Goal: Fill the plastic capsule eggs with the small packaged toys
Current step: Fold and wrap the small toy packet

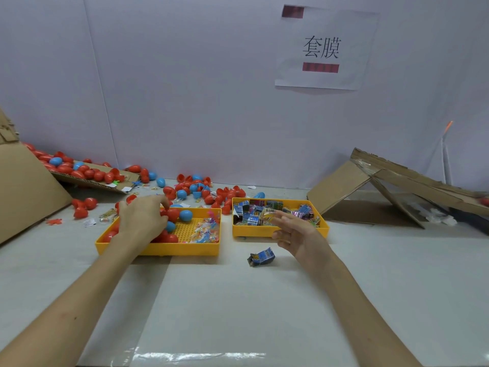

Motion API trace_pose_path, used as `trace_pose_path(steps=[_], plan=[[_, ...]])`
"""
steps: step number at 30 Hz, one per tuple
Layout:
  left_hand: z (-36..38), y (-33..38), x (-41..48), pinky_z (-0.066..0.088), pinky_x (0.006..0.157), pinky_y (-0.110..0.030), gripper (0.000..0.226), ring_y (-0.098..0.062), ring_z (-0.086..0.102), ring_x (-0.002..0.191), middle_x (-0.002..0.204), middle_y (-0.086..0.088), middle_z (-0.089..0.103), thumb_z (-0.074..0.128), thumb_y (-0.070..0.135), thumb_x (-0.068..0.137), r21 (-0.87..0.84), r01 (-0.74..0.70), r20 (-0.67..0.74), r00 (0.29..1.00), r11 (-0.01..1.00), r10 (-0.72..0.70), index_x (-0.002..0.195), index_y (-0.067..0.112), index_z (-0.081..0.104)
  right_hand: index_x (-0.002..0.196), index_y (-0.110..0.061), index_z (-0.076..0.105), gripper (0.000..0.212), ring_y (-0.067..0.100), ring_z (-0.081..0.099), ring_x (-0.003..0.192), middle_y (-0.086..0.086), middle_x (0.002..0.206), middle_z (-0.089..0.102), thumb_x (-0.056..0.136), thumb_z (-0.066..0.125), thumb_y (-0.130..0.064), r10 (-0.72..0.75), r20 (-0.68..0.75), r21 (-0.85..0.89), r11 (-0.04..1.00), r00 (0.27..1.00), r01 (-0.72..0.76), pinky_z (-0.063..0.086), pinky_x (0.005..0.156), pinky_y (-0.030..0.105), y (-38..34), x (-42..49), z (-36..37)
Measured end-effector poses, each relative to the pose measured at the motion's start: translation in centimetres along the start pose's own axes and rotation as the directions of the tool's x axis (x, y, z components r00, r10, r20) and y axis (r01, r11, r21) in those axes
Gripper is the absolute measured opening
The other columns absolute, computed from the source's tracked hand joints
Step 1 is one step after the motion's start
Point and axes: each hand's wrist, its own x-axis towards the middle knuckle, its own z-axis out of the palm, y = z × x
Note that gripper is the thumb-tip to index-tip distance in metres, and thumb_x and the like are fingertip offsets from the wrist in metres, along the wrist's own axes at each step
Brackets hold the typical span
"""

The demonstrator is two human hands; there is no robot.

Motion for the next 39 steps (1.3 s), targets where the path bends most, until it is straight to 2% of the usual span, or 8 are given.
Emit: trace_pose_path(steps=[5, 8, 10, 13, 16, 20, 32, 39], plan=[[0.7, 0.7, -0.1, 0.049, 0.094, -0.045, 0.037, -0.022, 0.064, 0.103, 0.106, 0.000, 0.074, 0.070, 0.045, 0.091, -0.105, -0.026, -0.044, 0.999, 0.994, 0.021, 0.121, 0.024, 0.064, 0.101, -0.022, 0.081, 0.028, 0.015, 0.070, 0.074, 0.001, 0.104, 0.075, 0.077, 0.070, -0.030, 0.012, -0.003, -0.042, 0.999, 1.000, -0.012, 0.048, 0.069, 0.027, 0.0, 0.0, 0.2], [0.4, 1.4, -0.5, 0.058, 0.083, -0.044, 0.035, -0.025, 0.068, 0.096, 0.103, -0.006, 0.075, 0.076, 0.038, 0.088, -0.264, -0.113, -0.188, 0.980, 0.958, 0.063, 0.113, 0.015, 0.067, 0.104, -0.020, 0.080, 0.030, 0.015, 0.070, 0.075, 0.002, 0.105, 0.075, 0.078, 0.070, -0.031, 0.008, 0.003, -0.053, 0.999, 1.000, -0.008, 0.050, 0.067, 0.025, 0.1, 0.0, 0.1], [0.1, 2.2, -1.0, 0.060, 0.081, -0.037, 0.033, -0.024, 0.069, 0.097, 0.105, -0.009, 0.074, 0.081, 0.026, 0.085, -0.461, -0.208, -0.249, 0.963, 0.862, 0.099, 0.110, 0.011, 0.066, 0.105, -0.019, 0.079, 0.031, 0.015, 0.070, 0.074, 0.002, 0.105, 0.075, 0.078, 0.069, -0.030, 0.002, 0.008, -0.045, 0.999, 1.000, -0.001, 0.051, 0.067, 0.025, 0.1, 0.1, 0.1], [-0.5, 4.7, -2.9, 0.053, 0.073, -0.011, 0.030, -0.009, 0.068, 0.088, 0.100, 0.003, 0.070, 0.082, 0.017, 0.083, -0.713, -0.297, -0.260, 0.953, 0.635, 0.154, 0.107, 0.015, 0.064, 0.103, -0.019, 0.080, 0.029, 0.016, 0.070, 0.073, 0.002, 0.103, 0.075, 0.078, 0.069, -0.030, -0.003, 0.015, -0.019, 1.000, 1.000, 0.003, 0.052, 0.067, 0.025, 0.1, 0.2, 0.0], [-0.3, 8.1, -5.1, 0.055, 0.071, -0.013, 0.031, -0.005, 0.068, 0.087, 0.099, 0.008, 0.068, 0.082, 0.016, 0.082, -0.848, -0.291, -0.209, 0.952, 0.443, 0.225, 0.107, 0.019, 0.064, 0.100, -0.020, 0.081, 0.027, 0.015, 0.070, 0.073, 0.002, 0.101, 0.075, 0.078, 0.069, -0.030, 0.002, 0.018, -0.016, 1.000, 1.000, -0.001, 0.052, 0.068, 0.026, 0.2, 0.1, 0.1], [0.2, 11.4, -6.8, 0.054, 0.070, -0.015, 0.031, -0.004, 0.068, 0.088, 0.102, 0.007, 0.070, 0.083, 0.013, 0.081, -0.905, -0.284, -0.206, 0.944, 0.318, 0.257, 0.102, 0.028, 0.066, 0.093, -0.023, 0.083, 0.024, 0.014, 0.068, 0.069, -0.001, 0.095, 0.075, 0.076, 0.068, -0.030, -0.008, 0.012, 0.007, 1.000, 1.000, 0.008, 0.051, 0.066, 0.025, 0.0, 0.1, 0.1], [2.8, 12.6, -8.9, 0.053, 0.068, -0.014, 0.037, 0.002, 0.064, 0.089, 0.104, 0.017, 0.066, 0.083, 0.018, 0.083, -0.912, -0.252, -0.178, 0.954, 0.324, 0.241, 0.104, 0.040, 0.063, 0.102, -0.019, 0.080, 0.026, 0.018, 0.068, 0.072, 0.004, 0.100, 0.075, 0.081, 0.071, -0.031, -0.018, 0.073, -0.144, 0.989, 0.997, 0.028, 0.049, 0.067, 0.027, 0.2, 0.0, 0.4], [3.2, 12.3, -8.9, 0.055, 0.075, -0.016, 0.033, -0.011, 0.064, 0.093, 0.112, 0.009, 0.061, 0.080, 0.021, 0.085, -0.900, -0.228, -0.120, 0.950, 0.371, 0.290, 0.112, 0.036, 0.067, 0.103, -0.020, 0.080, 0.017, 0.021, 0.069, 0.078, 0.010, 0.104, 0.075, 0.094, 0.065, -0.018, -0.030, 0.049, -0.233, 0.972, 0.998, 0.041, 0.049, 0.066, 0.025, 0.2, -0.3, 0.6]])
